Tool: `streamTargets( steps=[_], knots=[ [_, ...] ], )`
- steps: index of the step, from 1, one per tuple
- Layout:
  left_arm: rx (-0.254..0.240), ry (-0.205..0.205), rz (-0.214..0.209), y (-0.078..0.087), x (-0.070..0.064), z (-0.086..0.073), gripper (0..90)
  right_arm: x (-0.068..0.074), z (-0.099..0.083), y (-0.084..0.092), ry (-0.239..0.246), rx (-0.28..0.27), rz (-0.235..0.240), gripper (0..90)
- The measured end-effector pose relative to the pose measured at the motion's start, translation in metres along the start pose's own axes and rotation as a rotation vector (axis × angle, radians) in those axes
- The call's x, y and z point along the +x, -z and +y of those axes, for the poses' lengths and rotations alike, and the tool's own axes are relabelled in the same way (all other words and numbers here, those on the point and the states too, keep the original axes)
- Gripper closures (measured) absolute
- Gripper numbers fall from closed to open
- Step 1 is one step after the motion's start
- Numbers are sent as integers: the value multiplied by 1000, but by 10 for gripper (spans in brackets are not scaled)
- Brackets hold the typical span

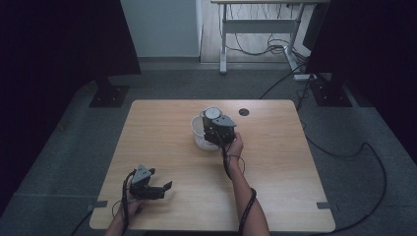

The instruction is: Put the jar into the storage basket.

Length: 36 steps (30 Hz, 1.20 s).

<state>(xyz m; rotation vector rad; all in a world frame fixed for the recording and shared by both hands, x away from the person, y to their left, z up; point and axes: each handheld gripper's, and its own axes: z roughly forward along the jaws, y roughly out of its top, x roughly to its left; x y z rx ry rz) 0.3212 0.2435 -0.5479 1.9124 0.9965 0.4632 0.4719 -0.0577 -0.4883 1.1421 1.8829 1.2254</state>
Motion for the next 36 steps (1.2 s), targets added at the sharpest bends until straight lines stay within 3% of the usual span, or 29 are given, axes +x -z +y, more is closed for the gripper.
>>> streamTargets(
  steps=[8, 16, 24, 36],
  knots=[
    [4, -4, 0, 0, -1, 0, 54, -10, 2, 0, -52, 33, 20, 302],
    [5, -5, 2, 0, -1, 0, 53, -10, 3, 0, -45, 40, 24, 298],
    [8, -5, -5, 0, 0, 0, 56, -9, 3, 8, -77, 17, -23, 87],
    [11, -11, -5, -1, -1, 0, 59, -14, -1, 29, -83, -1, 14, 58]
  ],
)
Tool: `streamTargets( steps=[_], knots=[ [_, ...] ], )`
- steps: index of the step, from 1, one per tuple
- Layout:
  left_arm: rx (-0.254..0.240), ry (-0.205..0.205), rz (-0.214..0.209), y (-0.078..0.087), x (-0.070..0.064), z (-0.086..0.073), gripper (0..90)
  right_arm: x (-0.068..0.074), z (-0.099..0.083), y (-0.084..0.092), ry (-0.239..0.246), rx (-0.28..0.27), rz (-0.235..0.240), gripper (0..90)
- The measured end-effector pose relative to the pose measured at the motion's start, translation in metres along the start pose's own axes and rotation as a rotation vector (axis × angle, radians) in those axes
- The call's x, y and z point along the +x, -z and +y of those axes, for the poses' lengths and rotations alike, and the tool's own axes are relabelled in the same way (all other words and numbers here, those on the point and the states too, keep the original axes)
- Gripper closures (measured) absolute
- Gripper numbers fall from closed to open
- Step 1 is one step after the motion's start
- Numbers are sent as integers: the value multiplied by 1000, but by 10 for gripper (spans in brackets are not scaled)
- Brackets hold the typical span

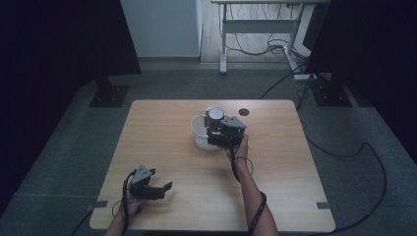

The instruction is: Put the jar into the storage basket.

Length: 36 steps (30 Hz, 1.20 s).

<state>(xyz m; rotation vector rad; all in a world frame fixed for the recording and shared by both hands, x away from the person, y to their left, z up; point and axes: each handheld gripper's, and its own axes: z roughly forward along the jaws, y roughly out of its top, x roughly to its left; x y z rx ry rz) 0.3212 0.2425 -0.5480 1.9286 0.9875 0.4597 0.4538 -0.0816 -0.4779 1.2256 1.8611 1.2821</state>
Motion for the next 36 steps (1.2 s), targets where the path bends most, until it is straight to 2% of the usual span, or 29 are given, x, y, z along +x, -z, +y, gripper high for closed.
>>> streamTargets(
  steps=[9, 17, 27, 31, 36],
  knots=[
    [0, -3, 4, 0, -1, 0, 64, -3, -5, 23, 9, -27, 0, 72],
    [1, 0, 1, 0, 0, 0, 64, -5, -20, 53, 30, -46, 34, 69],
    [9, 1, 3, -1, 0, 0, 64, -12, -45, 95, -20, -99, 77, 72],
    [13, -5, 7, -2, -1, 1, 64, -18, -56, 111, -42, -114, 76, 65],
    [21, -7, 10, -2, -1, 1, 64, -28, -70, 132, -40, -117, 78, 62]
  ],
)
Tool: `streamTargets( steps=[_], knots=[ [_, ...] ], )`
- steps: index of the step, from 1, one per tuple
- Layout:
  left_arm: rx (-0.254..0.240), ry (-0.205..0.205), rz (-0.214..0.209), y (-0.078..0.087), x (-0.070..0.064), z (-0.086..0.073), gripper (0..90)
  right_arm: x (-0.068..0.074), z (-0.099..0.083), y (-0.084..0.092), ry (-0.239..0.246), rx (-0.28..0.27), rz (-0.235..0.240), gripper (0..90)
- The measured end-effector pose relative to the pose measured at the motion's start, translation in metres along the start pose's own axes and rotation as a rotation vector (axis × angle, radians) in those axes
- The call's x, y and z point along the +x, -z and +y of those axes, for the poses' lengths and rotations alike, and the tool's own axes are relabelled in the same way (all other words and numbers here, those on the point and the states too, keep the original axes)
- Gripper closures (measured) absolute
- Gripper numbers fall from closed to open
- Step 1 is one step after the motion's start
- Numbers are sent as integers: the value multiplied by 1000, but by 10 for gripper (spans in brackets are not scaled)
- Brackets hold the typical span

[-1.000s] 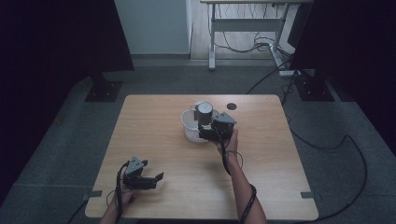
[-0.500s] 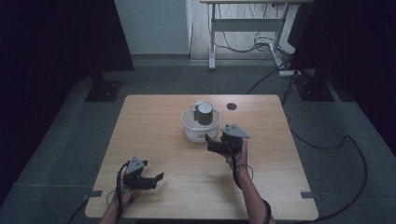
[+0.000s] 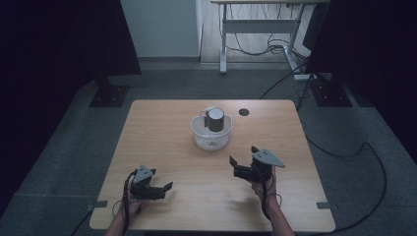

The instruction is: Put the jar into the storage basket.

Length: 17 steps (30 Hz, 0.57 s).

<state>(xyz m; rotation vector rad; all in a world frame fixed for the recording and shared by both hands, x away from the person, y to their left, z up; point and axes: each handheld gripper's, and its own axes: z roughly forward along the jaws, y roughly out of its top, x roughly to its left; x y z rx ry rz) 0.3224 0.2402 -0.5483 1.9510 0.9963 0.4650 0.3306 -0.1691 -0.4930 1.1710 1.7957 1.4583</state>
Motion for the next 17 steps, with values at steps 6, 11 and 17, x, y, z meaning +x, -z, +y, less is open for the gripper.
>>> streamTargets(
  steps=[6, 11, 17],
  knots=[
    [9, -7, 3, -1, -1, 0, 65, -11, -26, 22, -25, 4, 1, 62],
    [18, -12, 12, -2, -2, 1, 67, -17, -43, 28, -35, 38, 12, 73],
    [24, -18, 23, -2, -3, 1, 67, -20, -47, 26, -57, 49, 21, 73]
  ],
)
